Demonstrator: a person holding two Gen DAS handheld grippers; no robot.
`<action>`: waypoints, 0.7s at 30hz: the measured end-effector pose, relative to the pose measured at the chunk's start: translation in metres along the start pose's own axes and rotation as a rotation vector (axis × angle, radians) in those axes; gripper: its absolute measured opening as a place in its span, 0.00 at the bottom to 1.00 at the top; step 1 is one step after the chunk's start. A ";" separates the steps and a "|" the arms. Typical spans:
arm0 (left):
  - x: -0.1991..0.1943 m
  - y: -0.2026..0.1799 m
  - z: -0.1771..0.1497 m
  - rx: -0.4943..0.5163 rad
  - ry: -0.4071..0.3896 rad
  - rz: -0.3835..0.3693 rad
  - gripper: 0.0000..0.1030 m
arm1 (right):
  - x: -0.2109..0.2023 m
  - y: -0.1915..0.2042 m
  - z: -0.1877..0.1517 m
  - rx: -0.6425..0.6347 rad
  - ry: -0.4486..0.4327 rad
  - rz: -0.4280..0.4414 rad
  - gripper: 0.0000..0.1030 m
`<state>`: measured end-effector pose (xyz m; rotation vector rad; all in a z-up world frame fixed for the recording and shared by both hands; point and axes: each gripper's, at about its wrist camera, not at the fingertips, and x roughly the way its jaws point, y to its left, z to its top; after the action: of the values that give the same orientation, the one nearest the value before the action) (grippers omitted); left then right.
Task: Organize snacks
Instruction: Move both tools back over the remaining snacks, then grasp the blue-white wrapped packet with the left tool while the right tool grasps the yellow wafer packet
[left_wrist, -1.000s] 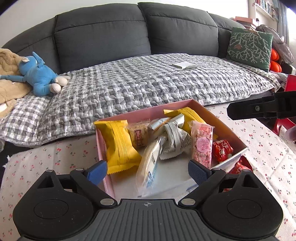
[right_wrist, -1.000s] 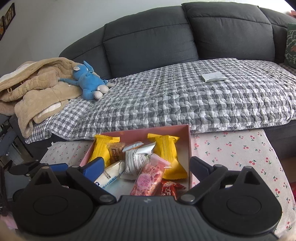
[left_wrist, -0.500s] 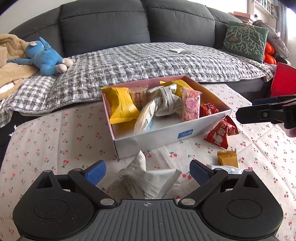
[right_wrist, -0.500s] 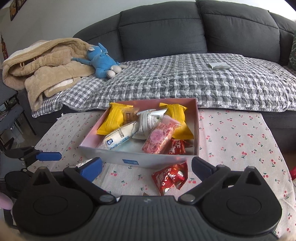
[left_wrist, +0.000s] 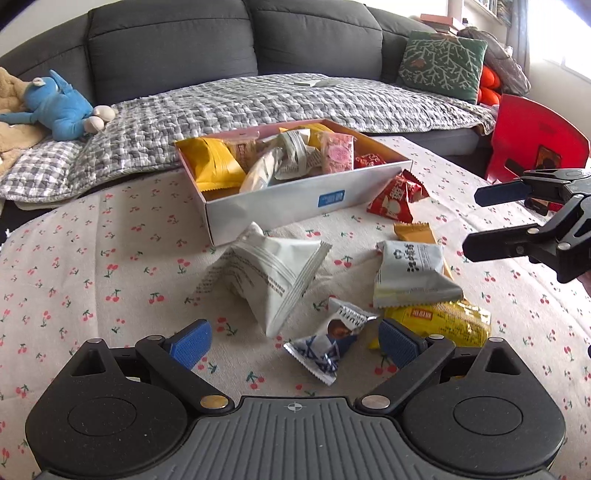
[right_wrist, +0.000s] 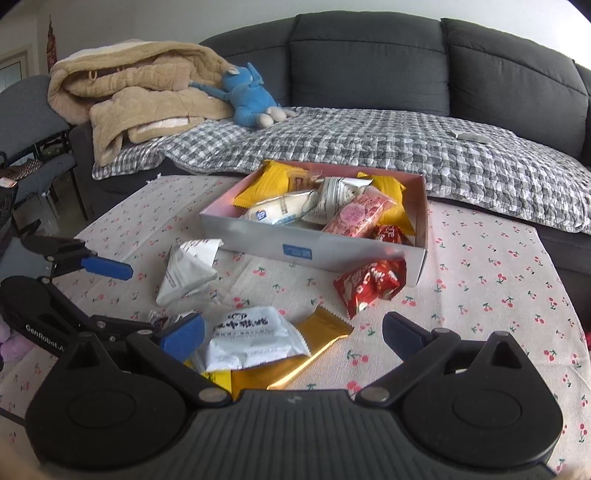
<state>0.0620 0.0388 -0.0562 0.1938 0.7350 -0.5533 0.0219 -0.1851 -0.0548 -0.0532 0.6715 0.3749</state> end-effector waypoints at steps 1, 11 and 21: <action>0.001 0.002 -0.004 -0.004 0.004 -0.014 0.95 | 0.000 0.004 -0.004 -0.013 0.011 0.013 1.00; 0.005 0.000 -0.019 0.047 0.003 -0.100 0.78 | -0.003 0.041 -0.036 -0.156 0.035 0.082 0.98; 0.012 -0.004 -0.010 0.099 -0.027 -0.141 0.48 | 0.002 0.056 -0.040 -0.217 0.049 0.095 0.74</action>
<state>0.0612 0.0348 -0.0717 0.2273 0.6990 -0.7261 -0.0206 -0.1385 -0.0840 -0.2383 0.6812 0.5390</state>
